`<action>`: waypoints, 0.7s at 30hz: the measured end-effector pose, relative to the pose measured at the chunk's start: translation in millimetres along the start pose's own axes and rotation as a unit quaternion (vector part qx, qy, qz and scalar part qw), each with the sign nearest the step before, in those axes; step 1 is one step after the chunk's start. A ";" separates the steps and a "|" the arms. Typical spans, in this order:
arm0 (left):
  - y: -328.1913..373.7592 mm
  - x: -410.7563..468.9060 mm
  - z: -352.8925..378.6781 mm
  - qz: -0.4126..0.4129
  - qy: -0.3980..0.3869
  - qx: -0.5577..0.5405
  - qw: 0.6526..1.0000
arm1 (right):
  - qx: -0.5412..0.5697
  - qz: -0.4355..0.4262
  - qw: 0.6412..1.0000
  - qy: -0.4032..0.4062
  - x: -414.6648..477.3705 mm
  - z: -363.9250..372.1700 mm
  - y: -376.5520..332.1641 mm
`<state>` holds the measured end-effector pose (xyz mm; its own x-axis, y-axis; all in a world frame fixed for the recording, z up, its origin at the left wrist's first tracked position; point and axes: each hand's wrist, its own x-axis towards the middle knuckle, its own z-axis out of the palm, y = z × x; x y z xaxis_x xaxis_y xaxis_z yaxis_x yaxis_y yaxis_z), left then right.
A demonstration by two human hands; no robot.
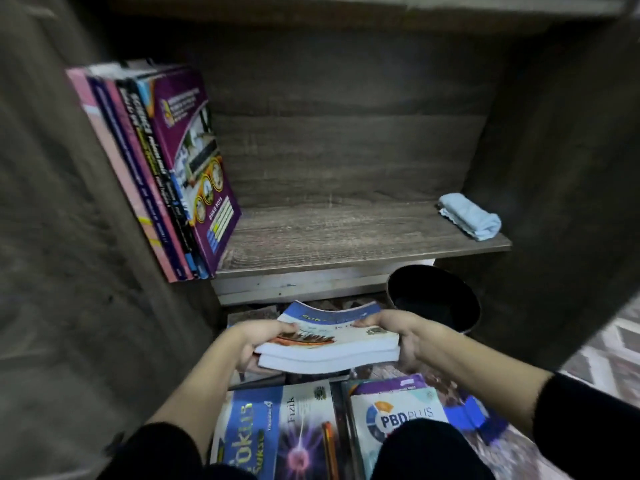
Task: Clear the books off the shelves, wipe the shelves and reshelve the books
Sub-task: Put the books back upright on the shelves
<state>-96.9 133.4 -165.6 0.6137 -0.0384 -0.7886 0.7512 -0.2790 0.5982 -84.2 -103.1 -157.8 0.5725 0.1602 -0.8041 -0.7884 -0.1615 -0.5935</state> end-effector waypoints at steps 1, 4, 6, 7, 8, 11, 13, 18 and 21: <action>-0.5 -11.1 0.8 0.004 -0.002 0.004 1.000 | 0.010 -0.004 1.000 -0.001 -15.1 2.7 0.2; -3.5 -48.2 4.5 0.041 -0.011 0.019 0.999 | 0.023 -0.021 0.999 -0.013 -56.6 6.6 1.2; -6.3 -70.9 6.7 0.066 -0.010 0.029 0.997 | 0.023 -0.037 0.999 -0.017 -80.6 9.1 2.9; -7.4 -82.3 7.5 0.076 -0.016 0.031 0.996 | 0.026 -0.050 0.998 -0.018 -92.3 10.2 4.0; -7.7 -89.3 6.5 0.082 -0.019 0.034 0.996 | 0.029 -0.060 0.998 -0.020 -102.2 11.3 4.6; -6.0 -108.5 4.4 0.099 -0.018 0.064 0.993 | 0.034 -0.091 0.995 -0.031 -131.6 13.2 4.6; -0.5 -120.2 4.8 0.131 -0.009 0.057 0.990 | 0.031 -0.118 0.992 -0.027 -147.6 12.1 2.3; 21.3 -131.3 12.0 0.206 0.015 0.026 0.978 | 0.038 -0.192 0.981 -0.021 -165.0 3.2 -15.6; 31.4 -124.8 14.7 0.253 0.036 -0.020 0.967 | 0.050 -0.237 0.970 -0.009 -160.6 -2.9 -25.9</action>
<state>-153.5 115.3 -50.5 0.9194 -0.0932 -0.3822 0.3580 -0.2044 0.9111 -155.2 -127.5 -13.4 0.8727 0.2106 -0.4405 -0.4559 0.0287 -0.8895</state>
